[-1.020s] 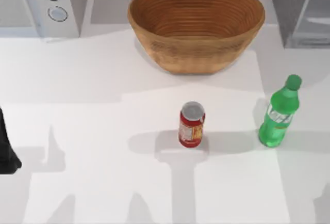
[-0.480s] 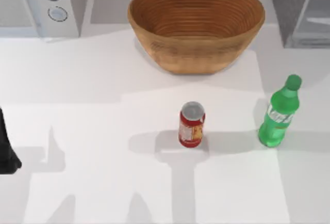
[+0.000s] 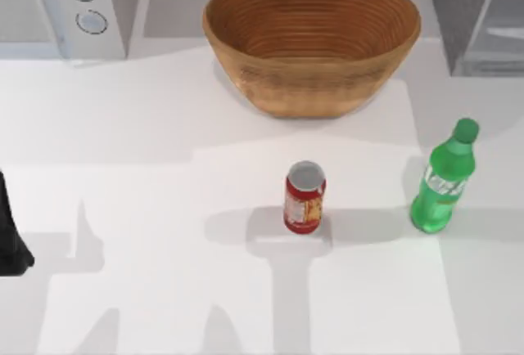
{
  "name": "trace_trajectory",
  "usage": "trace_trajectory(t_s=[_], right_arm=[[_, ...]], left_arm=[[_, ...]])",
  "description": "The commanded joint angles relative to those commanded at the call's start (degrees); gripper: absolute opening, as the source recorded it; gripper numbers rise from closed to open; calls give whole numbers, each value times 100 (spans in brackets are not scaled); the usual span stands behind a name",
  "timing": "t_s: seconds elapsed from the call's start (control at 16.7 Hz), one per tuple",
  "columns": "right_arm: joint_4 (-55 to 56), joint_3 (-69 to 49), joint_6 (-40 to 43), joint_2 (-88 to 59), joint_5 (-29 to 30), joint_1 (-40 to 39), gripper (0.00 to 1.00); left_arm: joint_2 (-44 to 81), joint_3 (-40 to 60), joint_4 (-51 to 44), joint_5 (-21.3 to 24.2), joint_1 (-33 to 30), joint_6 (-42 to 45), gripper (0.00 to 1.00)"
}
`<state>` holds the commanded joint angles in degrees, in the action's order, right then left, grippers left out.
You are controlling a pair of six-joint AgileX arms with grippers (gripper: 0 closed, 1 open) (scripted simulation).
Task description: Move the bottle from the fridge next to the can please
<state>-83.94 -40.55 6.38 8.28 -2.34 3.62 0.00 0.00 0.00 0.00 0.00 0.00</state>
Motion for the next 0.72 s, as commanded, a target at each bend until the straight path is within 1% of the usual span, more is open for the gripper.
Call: trace_trajectory(t_s=[0.12, 0.3, 0.72], right_arm=[[-1, -246, 596, -562, -255, 550, 100], [-12, -701, 1796, -1729, -789, 1625, 100], [-34, -1962, 5373, -5413, -2459, 4825, 100]], left_arm=[[0, 0, 0, 0, 0, 0, 100], [0, 0, 0, 0, 0, 0, 100], [0, 0, 0, 0, 0, 0, 100]])
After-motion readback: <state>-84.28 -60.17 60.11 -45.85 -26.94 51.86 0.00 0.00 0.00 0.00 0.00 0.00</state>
